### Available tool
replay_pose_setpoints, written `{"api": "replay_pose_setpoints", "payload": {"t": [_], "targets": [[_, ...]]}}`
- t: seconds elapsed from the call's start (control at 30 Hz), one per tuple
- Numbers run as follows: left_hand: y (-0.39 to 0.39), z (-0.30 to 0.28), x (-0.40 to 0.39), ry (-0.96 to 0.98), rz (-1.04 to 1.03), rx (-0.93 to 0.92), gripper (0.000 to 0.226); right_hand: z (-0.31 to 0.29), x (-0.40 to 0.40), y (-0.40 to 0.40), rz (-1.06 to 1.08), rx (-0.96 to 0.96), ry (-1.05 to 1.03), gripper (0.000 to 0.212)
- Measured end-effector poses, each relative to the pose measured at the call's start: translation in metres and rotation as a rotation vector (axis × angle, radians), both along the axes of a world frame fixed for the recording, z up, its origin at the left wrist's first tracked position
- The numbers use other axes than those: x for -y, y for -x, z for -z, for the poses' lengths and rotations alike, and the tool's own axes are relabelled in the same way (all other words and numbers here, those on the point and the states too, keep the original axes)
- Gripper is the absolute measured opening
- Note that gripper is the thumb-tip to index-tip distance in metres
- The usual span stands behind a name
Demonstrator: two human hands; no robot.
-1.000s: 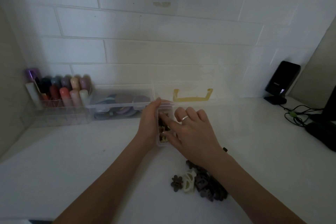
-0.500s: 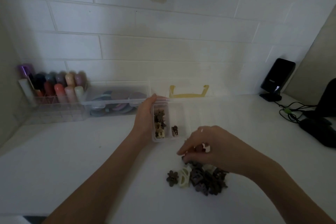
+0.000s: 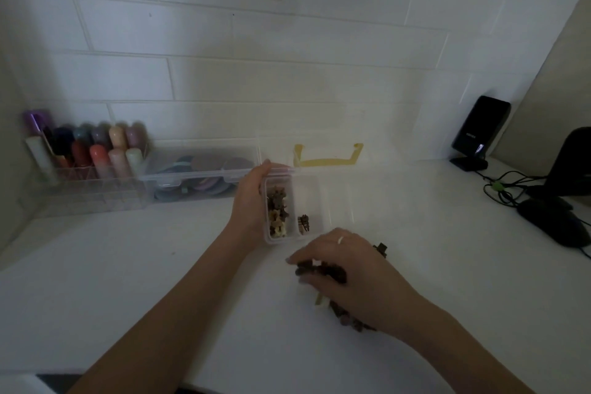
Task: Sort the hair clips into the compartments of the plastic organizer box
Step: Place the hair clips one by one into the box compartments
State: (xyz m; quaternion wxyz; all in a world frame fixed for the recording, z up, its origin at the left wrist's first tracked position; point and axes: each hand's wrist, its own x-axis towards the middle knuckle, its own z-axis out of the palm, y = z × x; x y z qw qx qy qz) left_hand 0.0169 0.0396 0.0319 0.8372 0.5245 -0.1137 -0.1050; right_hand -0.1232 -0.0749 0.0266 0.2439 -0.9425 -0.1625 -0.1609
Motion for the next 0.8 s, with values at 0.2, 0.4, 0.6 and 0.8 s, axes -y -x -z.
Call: {"api": "replay_pose_setpoints", "payload": {"t": [0.2,0.4,0.6,0.8], "targets": [[-0.003,0.000,-0.001,0.001,0.013,-0.022,0.034,-0.014,0.000,-0.009,0.147,0.204,-0.266,0.016],[-0.004,0.004,-0.004,0.005,0.074,-0.100,0.039,-0.031,-0.018,-0.052,0.165,0.425,-0.193,0.011],[-0.008,0.005,-0.005,0.042,0.079,-0.129,0.041,-0.026,-0.033,-0.081,0.342,0.598,0.116,0.019],[-0.008,0.003,-0.005,0.051,0.037,-0.178,0.048,-0.023,-0.030,-0.086,0.360,0.530,0.210,0.008]]}}
